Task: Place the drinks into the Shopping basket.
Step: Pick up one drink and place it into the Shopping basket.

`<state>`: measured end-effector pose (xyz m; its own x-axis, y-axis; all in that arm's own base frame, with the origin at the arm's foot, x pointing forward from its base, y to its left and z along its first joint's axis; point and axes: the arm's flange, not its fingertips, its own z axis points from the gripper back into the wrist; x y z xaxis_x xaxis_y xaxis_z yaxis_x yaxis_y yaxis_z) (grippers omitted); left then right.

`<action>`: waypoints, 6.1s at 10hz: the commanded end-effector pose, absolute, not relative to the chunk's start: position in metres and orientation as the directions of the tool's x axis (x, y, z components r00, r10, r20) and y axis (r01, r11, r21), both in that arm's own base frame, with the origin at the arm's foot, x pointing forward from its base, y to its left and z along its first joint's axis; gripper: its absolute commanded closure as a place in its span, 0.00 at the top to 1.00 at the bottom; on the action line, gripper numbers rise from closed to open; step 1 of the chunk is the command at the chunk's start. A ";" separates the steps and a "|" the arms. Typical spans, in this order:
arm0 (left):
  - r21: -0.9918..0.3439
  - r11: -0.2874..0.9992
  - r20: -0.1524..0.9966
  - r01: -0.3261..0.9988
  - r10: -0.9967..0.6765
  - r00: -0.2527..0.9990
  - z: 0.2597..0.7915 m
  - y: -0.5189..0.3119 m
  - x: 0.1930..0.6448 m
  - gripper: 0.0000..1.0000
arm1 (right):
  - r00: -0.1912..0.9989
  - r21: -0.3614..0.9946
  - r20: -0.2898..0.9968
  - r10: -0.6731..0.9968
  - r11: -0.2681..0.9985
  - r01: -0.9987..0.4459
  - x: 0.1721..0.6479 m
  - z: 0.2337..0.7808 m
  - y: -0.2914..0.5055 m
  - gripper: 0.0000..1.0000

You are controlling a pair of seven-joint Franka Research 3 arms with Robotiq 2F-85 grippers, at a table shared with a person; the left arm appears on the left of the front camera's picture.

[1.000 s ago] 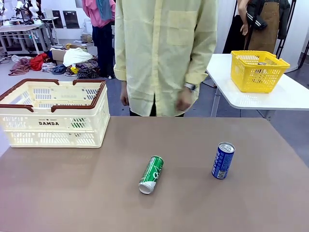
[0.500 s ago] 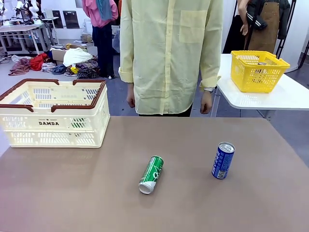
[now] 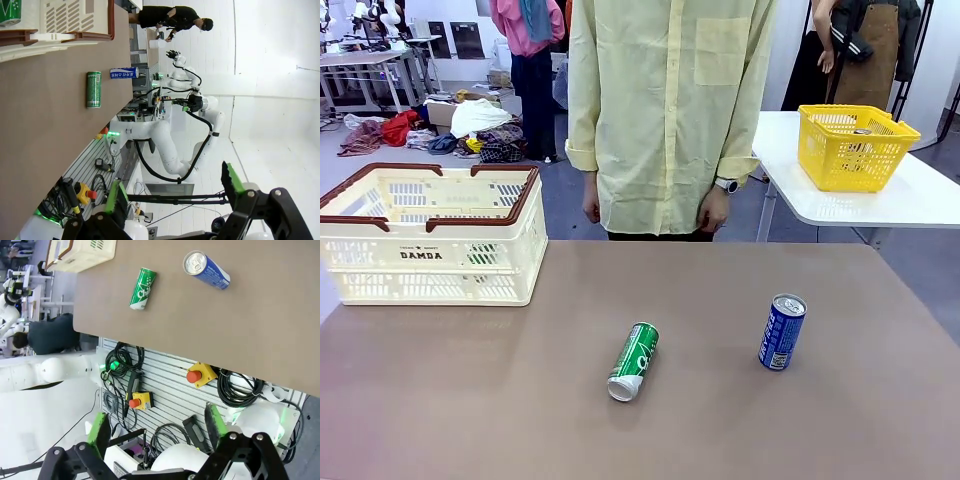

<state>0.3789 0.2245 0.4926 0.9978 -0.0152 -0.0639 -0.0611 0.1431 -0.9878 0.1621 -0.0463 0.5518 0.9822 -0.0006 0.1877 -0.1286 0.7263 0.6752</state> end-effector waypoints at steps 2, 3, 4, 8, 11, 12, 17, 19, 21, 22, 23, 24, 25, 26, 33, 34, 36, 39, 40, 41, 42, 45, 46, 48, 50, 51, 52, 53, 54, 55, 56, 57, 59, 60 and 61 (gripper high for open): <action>-0.990 0.130 -0.062 -0.059 -0.016 0.998 0.496 0.224 0.377 1.00 | 0.956 0.721 0.249 -0.155 0.689 -0.076 0.109 0.547 -0.114 1.00; -0.990 0.130 -0.062 -0.059 -0.016 0.998 0.496 0.224 0.377 1.00 | 0.979 0.687 0.200 -0.050 0.719 -0.103 0.152 0.552 -0.064 1.00; -0.990 0.130 -0.062 -0.059 -0.016 0.998 0.496 0.224 0.377 1.00 | 0.979 0.676 0.196 -0.055 0.731 -0.095 0.165 0.552 -0.057 1.00; -0.990 0.130 -0.062 -0.059 -0.016 0.998 0.496 0.224 0.377 1.00 | 0.988 0.517 0.116 0.097 0.844 -0.144 0.267 0.551 0.026 1.00; -0.990 0.130 -0.062 -0.059 -0.016 0.998 0.496 0.224 0.377 1.00 | 0.989 0.300 0.015 0.147 0.943 -0.144 0.366 0.512 0.110 1.00; -0.990 0.130 -0.062 -0.059 -0.016 0.998 0.496 0.224 0.377 1.00 | 0.992 0.175 0.035 0.123 0.976 -0.127 0.390 0.495 0.132 1.00; -0.990 0.130 -0.062 -0.059 -0.016 0.998 0.496 0.224 0.377 1.00 | 0.981 0.036 0.039 0.191 0.981 -0.192 0.409 0.448 0.152 1.00; -0.990 0.130 -0.062 -0.059 -0.016 0.998 0.496 0.224 0.377 1.00 | 0.992 -0.056 0.059 0.114 0.992 -0.110 0.402 0.453 0.144 1.00; -0.990 0.130 -0.062 -0.059 -0.016 0.998 0.496 0.224 0.377 1.00 | 0.993 -0.139 0.119 0.020 0.990 -0.003 0.394 0.433 0.150 1.00; -0.990 0.130 -0.062 -0.059 -0.016 0.998 0.496 0.224 0.377 1.00 | 0.994 -0.157 0.109 0.006 0.988 0.011 0.389 0.421 0.153 1.00; -0.990 0.130 -0.062 -0.059 -0.016 0.998 0.496 0.224 0.377 1.00 | 0.995 -0.132 0.099 -0.005 0.991 0.018 0.385 0.412 0.152 1.00; -0.990 0.130 -0.062 -0.059 -0.016 0.998 0.496 0.224 0.377 1.00 | 0.995 -0.077 0.099 -0.002 0.997 0.010 0.380 0.408 0.152 1.00; -0.990 0.130 -0.062 -0.059 -0.016 0.998 0.496 0.224 0.377 1.00 | 0.990 -0.043 0.139 -0.031 0.998 0.037 0.380 0.408 0.149 1.00; -0.990 0.130 -0.062 -0.059 -0.016 0.998 0.496 0.224 0.377 1.00 | 0.985 -0.029 0.167 -0.044 0.998 0.049 0.380 0.408 0.149 1.00; -0.990 0.130 -0.062 -0.059 -0.016 0.998 0.496 0.224 0.377 1.00 | 0.981 -0.028 0.194 0.020 1.000 -0.015 0.374 0.430 0.165 1.00; -0.990 0.130 -0.062 -0.059 -0.016 0.998 0.496 0.224 0.377 1.00 | 0.985 -0.021 0.171 0.036 0.999 -0.033 0.374 0.424 0.172 1.00; -0.990 0.130 -0.062 -0.059 -0.016 0.998 0.496 0.224 0.377 1.00 | 0.993 -0.034 0.117 0.032 0.999 -0.029 0.378 0.408 0.176 1.00; -0.990 0.130 -0.062 -0.059 -0.016 0.998 0.496 0.224 0.377 1.00 | 0.997 -0.045 0.073 0.004 0.999 -0.001 0.380 0.394 0.171 1.00; -0.990 0.130 -0.062 -0.059 -0.016 0.998 0.496 0.224 0.377 1.00 | 0.998 -0.043 0.057 0.002 0.999 0.001 0.382 0.391 0.171 1.00; -0.990 0.130 -0.062 -0.059 -0.016 0.998 0.496 0.224 0.377 1.00 | 0.999 -0.043 0.042 -0.006 0.999 0.008 0.382 0.391 0.170 1.00; -0.990 0.130 -0.062 -0.059 -0.016 0.998 0.496 0.224 0.377 1.00 | 1.000 -0.038 0.015 -0.014 0.999 0.014 0.382 0.389 0.167 1.00; -0.990 0.130 -0.062 -0.059 -0.016 0.998 0.496 0.224 0.377 1.00 | 1.000 -0.038 0.007 -0.008 0.999 0.009 0.383 0.388 0.166 0.40; -0.990 0.130 -0.062 -0.059 -0.016 0.998 0.496 0.224 0.377 1.00 | 1.000 -0.034 0.014 0.007 0.999 -0.006 0.382 0.387 0.167 0.00; -0.990 0.130 -0.062 -0.059 -0.016 0.998 0.496 0.224 0.377 1.00 | 1.000 -0.026 0.018 0.023 0.999 -0.022 0.382 0.387 0.167 0.00; -0.990 0.130 -0.062 -0.059 -0.016 0.998 0.496 0.224 0.377 1.00 | 1.000 -0.028 0.014 0.027 0.999 -0.027 0.381 0.387 0.168 0.00; -0.990 0.130 -0.062 -0.059 -0.016 0.998 0.496 0.224 0.377 1.00 | 1.000 -0.028 0.012 0.027 0.999 -0.026 0.381 0.387 0.168 0.00; -0.990 0.130 -0.062 -0.059 -0.016 0.998 0.496 0.224 0.377 1.00 | 1.000 -0.029 0.016 0.027 0.999 -0.026 0.380 0.387 0.169 0.00; -0.990 0.130 -0.062 -0.059 -0.016 0.998 0.496 0.224 0.377 1.00 | 0.999 -0.027 0.020 0.027 0.999 -0.027 0.379 0.389 0.168 0.00; -0.990 0.130 -0.062 -0.059 -0.016 0.998 0.496 0.224 0.377 1.00 | 0.999 -0.022 0.032 0.032 0.999 -0.031 0.379 0.397 0.166 0.00; -0.990 0.130 -0.062 -0.059 -0.016 0.998 0.496 0.224 0.377 1.00 | 0.998 -0.014 0.056 0.037 0.999 -0.036 0.377 0.416 0.162 0.00; -0.990 0.130 -0.062 -0.059 -0.016 0.998 0.496 0.224 0.377 1.00 | 0.993 -0.015 0.111 0.032 0.999 -0.030 0.373 0.456 0.158 0.00; -0.990 0.130 -0.062 -0.059 -0.016 0.998 0.496 0.224 0.377 1.00 | 0.991 -0.008 0.133 0.029 1.000 -0.029 0.369 0.493 0.156 0.00; -0.990 0.130 -0.062 -0.059 -0.016 0.998 0.496 0.224 0.377 1.00 | 0.984 0.010 0.170 0.050 0.999 -0.052 0.369 0.539 0.153 0.00; -0.990 0.130 -0.062 -0.059 -0.016 0.998 0.496 0.224 0.377 1.00 | 0.985 0.045 0.166 0.044 0.998 -0.052 0.376 0.540 0.144 0.00; -0.990 0.130 -0.062 -0.059 -0.016 0.998 0.496 0.224 0.377 1.00 | 0.981 0.024 0.167 0.096 0.995 -0.101 0.382 0.530 0.126 0.00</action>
<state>0.3792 0.2246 0.4930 0.9979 -0.0152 -0.0631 -0.0603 0.1438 -0.9878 0.3681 0.1408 0.5492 0.9815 0.0458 0.1858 -0.0470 0.9989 0.0018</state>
